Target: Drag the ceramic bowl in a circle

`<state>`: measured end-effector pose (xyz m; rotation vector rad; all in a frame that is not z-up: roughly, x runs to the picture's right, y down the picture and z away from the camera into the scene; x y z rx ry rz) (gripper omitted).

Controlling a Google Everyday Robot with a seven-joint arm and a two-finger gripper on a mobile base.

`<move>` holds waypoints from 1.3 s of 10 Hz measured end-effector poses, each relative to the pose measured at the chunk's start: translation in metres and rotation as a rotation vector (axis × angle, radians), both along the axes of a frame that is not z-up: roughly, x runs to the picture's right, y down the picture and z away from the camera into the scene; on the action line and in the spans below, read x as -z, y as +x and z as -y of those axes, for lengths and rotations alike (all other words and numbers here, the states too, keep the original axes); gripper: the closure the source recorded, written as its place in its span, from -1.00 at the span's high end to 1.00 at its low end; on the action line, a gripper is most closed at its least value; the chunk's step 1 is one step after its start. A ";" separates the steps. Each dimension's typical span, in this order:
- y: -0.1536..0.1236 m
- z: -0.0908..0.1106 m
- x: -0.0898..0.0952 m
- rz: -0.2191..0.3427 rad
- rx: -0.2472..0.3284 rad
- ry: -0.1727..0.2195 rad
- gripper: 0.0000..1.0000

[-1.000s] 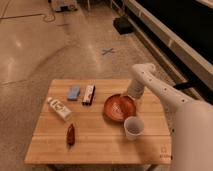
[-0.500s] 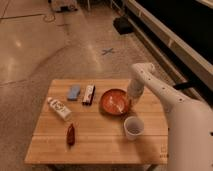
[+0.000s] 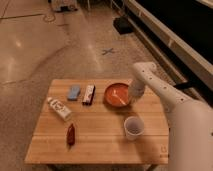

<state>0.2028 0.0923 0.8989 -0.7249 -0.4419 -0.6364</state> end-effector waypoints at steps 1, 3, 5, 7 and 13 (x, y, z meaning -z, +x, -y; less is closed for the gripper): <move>0.016 -0.005 0.006 -0.009 0.001 -0.008 -0.78; 0.047 -0.019 0.020 -0.019 0.010 -0.025 -0.78; 0.048 -0.017 0.025 -0.012 0.037 -0.036 -0.78; 0.027 -0.008 0.018 0.004 0.064 -0.027 -0.78; -0.040 0.009 0.012 0.047 0.139 -0.018 -0.78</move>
